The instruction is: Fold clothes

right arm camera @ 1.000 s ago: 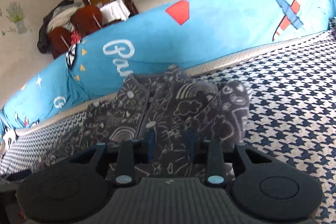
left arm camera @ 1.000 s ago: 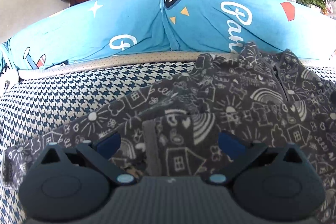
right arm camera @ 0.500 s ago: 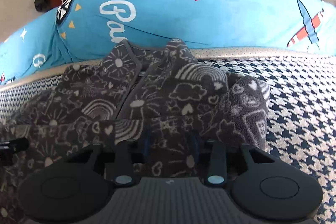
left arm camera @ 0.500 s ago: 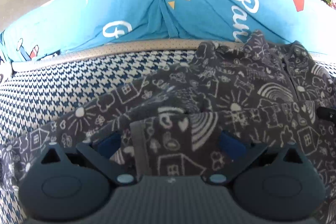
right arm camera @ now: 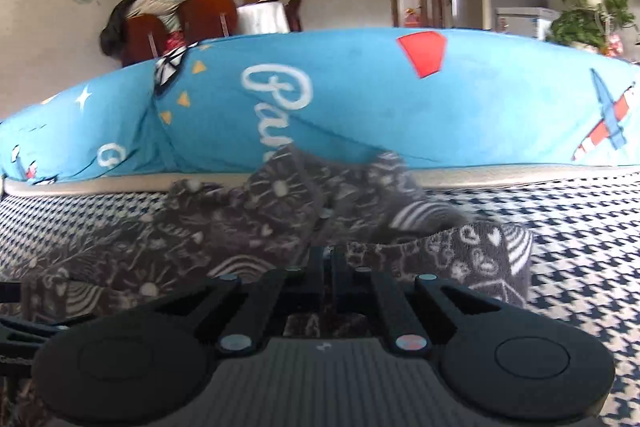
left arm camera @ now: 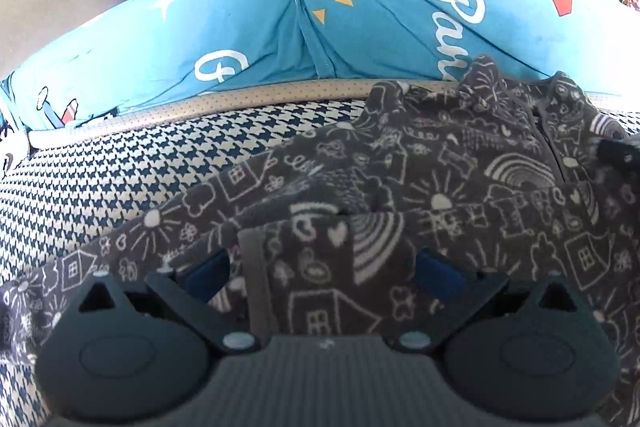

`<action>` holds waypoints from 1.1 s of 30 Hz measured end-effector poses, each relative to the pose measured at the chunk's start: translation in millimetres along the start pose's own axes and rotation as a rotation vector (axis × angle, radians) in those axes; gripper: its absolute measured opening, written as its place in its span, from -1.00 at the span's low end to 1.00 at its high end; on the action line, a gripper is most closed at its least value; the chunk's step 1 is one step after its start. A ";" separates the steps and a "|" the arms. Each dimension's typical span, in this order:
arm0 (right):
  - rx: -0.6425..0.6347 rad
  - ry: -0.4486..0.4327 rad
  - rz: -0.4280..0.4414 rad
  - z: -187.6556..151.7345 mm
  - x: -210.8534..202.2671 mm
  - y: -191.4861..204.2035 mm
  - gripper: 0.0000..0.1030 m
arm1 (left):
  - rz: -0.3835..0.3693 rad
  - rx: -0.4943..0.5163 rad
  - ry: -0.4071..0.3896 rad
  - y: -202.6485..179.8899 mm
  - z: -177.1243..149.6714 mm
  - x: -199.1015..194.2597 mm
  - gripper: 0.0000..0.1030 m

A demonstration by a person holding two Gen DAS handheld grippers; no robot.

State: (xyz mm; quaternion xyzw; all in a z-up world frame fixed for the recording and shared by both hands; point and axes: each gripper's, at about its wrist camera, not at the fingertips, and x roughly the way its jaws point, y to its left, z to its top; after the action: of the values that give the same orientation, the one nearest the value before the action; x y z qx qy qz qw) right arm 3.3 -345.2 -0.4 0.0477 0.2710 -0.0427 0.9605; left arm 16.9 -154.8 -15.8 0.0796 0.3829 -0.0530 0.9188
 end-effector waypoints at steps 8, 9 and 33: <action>0.121 0.037 0.040 12.3 -2.4 -19.0 -0.63 | -0.007 -0.007 0.019 0.6 -2.5 3.6 1.00; 0.133 0.028 0.034 15.3 -6.3 -23.9 -0.63 | -0.006 -0.007 0.018 0.5 -2.6 3.3 1.00; 0.488 0.099 -0.112 1.0 -7.3 -126.3 -0.10 | 0.007 -0.015 0.000 -1.5 -1.1 1.0 1.00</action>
State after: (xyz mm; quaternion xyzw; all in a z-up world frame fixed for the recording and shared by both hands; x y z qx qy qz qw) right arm -16.0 -470.2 -4.4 0.2651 0.3015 -0.1576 0.9022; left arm 16.6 -156.1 -17.4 0.0742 0.3830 -0.0467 0.9196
